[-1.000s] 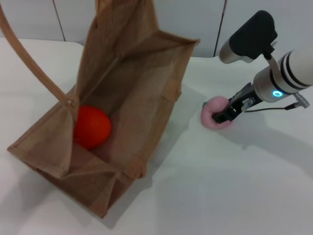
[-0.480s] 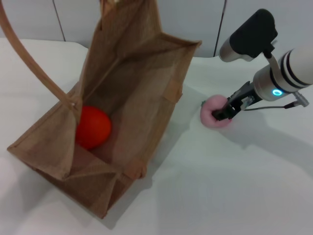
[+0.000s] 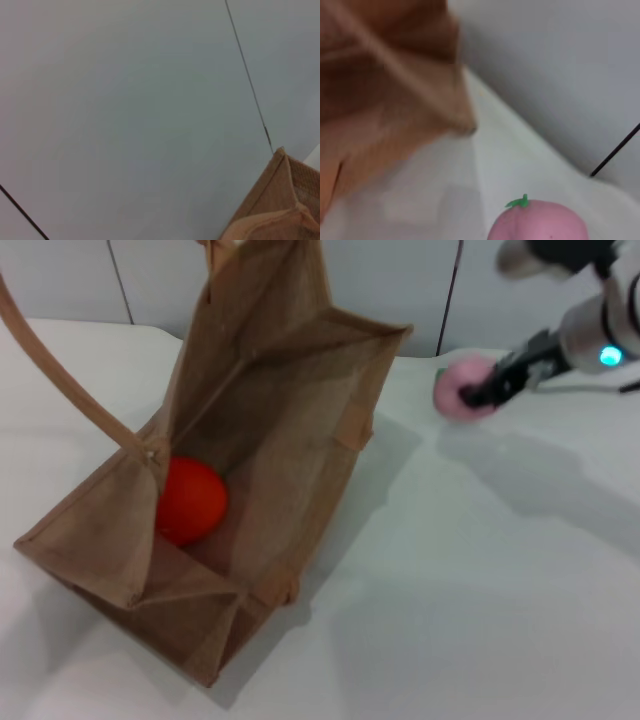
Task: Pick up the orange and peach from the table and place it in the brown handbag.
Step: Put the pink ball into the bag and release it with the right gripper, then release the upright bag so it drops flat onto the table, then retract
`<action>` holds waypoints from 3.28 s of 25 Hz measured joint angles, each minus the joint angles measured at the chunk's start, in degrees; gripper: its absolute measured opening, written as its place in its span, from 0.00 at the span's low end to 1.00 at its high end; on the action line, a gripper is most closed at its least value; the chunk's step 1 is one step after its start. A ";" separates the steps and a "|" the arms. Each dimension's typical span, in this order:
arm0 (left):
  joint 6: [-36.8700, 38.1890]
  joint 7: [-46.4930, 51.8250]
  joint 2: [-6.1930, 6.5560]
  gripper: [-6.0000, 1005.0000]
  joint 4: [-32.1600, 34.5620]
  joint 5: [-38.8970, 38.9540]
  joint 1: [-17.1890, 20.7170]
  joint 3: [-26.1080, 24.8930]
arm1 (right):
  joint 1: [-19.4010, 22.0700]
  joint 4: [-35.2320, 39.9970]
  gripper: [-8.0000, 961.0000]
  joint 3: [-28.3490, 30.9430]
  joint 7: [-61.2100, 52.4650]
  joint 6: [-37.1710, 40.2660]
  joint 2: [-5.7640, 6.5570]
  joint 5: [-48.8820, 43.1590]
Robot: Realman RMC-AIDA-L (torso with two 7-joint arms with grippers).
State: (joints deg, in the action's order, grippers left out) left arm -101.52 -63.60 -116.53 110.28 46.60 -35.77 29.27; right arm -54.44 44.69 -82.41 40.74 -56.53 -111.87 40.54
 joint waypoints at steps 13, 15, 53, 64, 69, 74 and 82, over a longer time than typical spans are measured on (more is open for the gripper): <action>0.32 -0.62 0.12 0.22 -1.23 -1.43 -0.20 0.00 | 7.02 32.11 0.44 5.22 -3.83 -14.49 -3.84 -6.50; 0.45 -0.64 0.14 0.22 -1.24 -1.43 -0.23 0.00 | 8.70 37.01 0.44 1.74 -5.86 -16.17 -3.94 -6.09; -0.17 -0.04 -0.27 0.25 -3.27 7.16 -2.72 3.82 | 3.76 24.39 0.45 -22.98 -5.01 2.11 -4.03 4.35; -0.18 -0.03 -0.27 0.26 -3.64 7.11 -2.79 4.57 | -0.66 17.26 0.52 -22.61 -4.14 5.72 -4.09 5.36; -0.13 -0.12 -0.23 0.26 -4.14 6.99 -2.87 4.57 | -0.89 16.91 0.55 -22.44 -4.80 6.57 -4.07 5.41; 0.15 -0.19 -0.20 0.27 -4.29 6.98 -2.72 4.57 | -1.47 15.43 0.63 -22.44 -4.86 6.78 -4.05 5.44; 0.37 -0.22 -0.18 0.27 -4.39 6.85 -2.58 4.42 | -2.44 13.68 0.69 -22.42 -5.38 6.34 -4.05 5.43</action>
State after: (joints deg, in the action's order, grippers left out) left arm -101.14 -63.82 -116.71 105.89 53.45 -38.35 33.68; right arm -56.88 58.36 -104.83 35.35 -50.19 -115.92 45.97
